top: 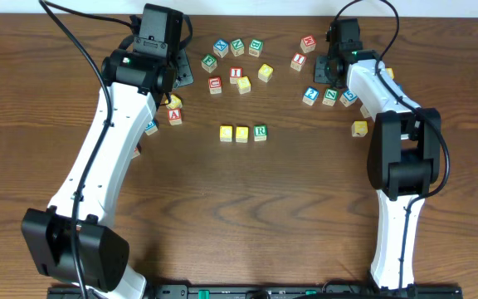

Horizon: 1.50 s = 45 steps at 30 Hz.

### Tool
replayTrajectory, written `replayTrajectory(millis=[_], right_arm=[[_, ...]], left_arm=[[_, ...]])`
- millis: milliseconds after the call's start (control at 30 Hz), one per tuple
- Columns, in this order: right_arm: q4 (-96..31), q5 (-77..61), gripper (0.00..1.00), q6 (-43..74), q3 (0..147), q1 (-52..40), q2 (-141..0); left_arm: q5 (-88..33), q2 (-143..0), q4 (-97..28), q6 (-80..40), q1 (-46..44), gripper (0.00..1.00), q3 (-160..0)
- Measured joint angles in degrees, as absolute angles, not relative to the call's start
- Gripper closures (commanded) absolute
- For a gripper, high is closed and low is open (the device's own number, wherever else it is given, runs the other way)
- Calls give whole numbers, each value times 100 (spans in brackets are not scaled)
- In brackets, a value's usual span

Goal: Spell out CORL
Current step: 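Carry the blue L block toward the row right of the R block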

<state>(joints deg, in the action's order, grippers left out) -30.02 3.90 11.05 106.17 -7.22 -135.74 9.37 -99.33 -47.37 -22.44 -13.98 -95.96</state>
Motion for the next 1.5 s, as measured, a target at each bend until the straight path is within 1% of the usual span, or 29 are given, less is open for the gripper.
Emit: replayTrajectory(millis=[267,467,567,867,1033,1267,1500], right_arm=[[-3304,388,77,1105,10617,-722,-13369],[-3726,322,80,1105,10615,-729,-12803],[-3972,211,80,1105,10617,-781,-12488],[-5116,-134,80,1105,10610,-1372,-12293],[-5655,-200,82,1103,10608,-1844,-12293],[-5627,-152,83,1315,10263,-2226,-12293],[-5321,-113,83,1678,9461,-2287,-12293]], left_arm=[[937,-9933,-4740,-2244,-1398,56,-9596],[939,-9933,-4737,-2244,-1398,56,-9596],[937,-9933,-4740,-2244,-1398,56,-9596],[937,-9933,-4740,-2244,-1398,55,-9596],[937,-9933,-4740,-2244,-1398,55,-9596],[939,-9933,-4740,-2244,-1398,55,-9596],[937,-9933,-4740,-2244,-1398,55,-9596]])
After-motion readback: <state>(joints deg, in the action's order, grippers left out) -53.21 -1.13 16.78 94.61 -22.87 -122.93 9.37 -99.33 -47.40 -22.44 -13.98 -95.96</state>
